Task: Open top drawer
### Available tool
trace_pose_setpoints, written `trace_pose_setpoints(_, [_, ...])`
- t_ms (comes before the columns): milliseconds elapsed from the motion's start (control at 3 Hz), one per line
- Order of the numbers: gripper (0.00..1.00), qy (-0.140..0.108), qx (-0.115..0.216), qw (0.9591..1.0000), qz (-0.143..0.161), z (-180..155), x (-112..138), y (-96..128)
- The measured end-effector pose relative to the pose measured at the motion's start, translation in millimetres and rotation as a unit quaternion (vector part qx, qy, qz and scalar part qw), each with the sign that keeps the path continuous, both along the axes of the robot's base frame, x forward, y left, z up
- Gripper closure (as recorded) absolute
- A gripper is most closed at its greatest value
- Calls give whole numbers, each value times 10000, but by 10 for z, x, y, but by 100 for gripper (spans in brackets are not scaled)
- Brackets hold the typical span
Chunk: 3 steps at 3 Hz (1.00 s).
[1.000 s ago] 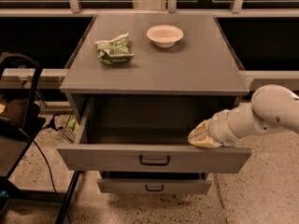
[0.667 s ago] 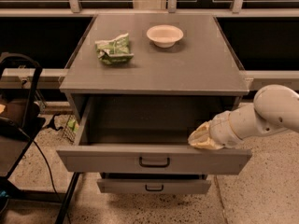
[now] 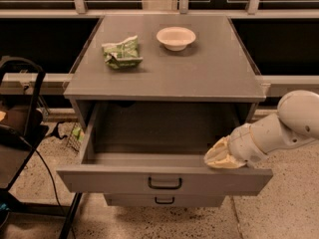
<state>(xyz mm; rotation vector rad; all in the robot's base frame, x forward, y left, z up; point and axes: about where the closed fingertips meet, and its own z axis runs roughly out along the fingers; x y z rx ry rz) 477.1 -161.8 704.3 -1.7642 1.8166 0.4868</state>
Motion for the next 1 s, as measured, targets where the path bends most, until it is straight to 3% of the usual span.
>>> trace_pose_setpoints(333, [100,374,-47,9992,100,2,-200,-24])
trace_pose_setpoints(667, [100,556,-52,9983,188,38,-302,-7])
trace_pose_setpoints(1000, [82,570,-53,9982,196,39,-311,-6])
